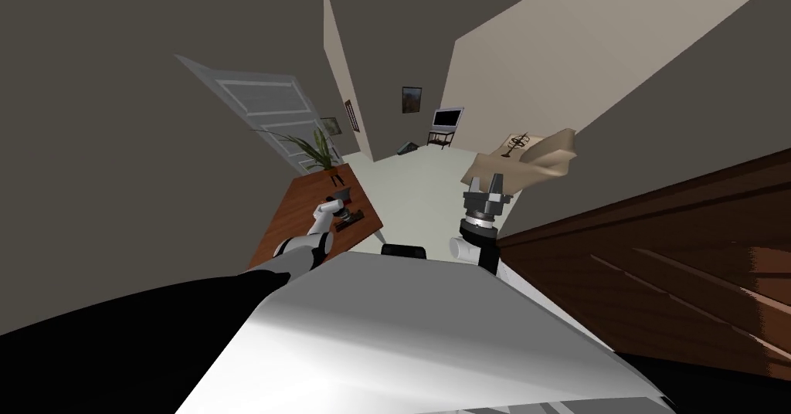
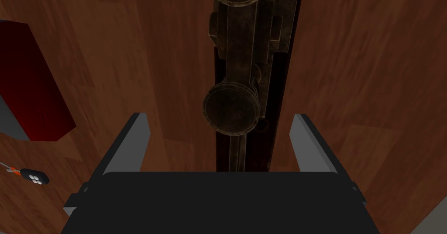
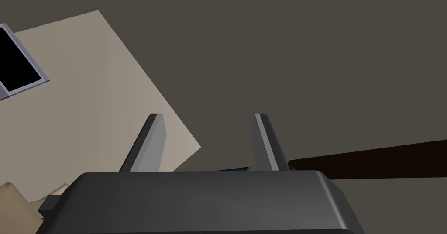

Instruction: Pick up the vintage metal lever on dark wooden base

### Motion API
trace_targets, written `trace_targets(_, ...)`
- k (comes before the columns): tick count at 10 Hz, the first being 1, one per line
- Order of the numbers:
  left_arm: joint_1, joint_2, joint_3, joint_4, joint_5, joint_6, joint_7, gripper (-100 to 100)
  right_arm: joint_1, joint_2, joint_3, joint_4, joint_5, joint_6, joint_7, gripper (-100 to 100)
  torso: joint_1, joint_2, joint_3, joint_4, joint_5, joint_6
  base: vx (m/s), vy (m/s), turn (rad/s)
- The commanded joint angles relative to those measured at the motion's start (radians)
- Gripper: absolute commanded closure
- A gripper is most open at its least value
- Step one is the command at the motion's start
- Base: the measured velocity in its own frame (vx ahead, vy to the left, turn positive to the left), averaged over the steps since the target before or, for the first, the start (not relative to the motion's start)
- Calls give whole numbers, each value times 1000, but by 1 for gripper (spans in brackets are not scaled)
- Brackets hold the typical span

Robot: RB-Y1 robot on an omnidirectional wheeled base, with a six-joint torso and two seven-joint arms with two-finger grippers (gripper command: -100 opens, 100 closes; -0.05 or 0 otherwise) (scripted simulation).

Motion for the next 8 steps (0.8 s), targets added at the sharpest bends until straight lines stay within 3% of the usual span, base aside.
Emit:
trace_targets(1,1,-8,-18,3,-5,-12,37,-100,0,0,0,0,0,0,0,0,0,0,0,0,0,0,-43,55,-100)
trace_targets(2,1,-13,-29,3,-9,-18,58,-100,0,0,0,0,0,0,0,0,0,0,0,0,0,0,-53,64,-90)
trace_targets(3,1,-8,-21,4,-5,-13,41,-100,0,0,0,0,0,0,0,0,0,0,0,0,0,0,-27,32,-23)
trace_targets(4,1,-9,-22,6,-5,-16,44,100,0,0,0,0,0,0,0,0,-1,-1,-1,0,0,-1,-4,6,4)
trace_targets(8,1,-9,-22,6,-5,-15,44,100,0,0,0,0,0,0,0,0,-4,-4,-2,-1,-1,0,0,0,0)
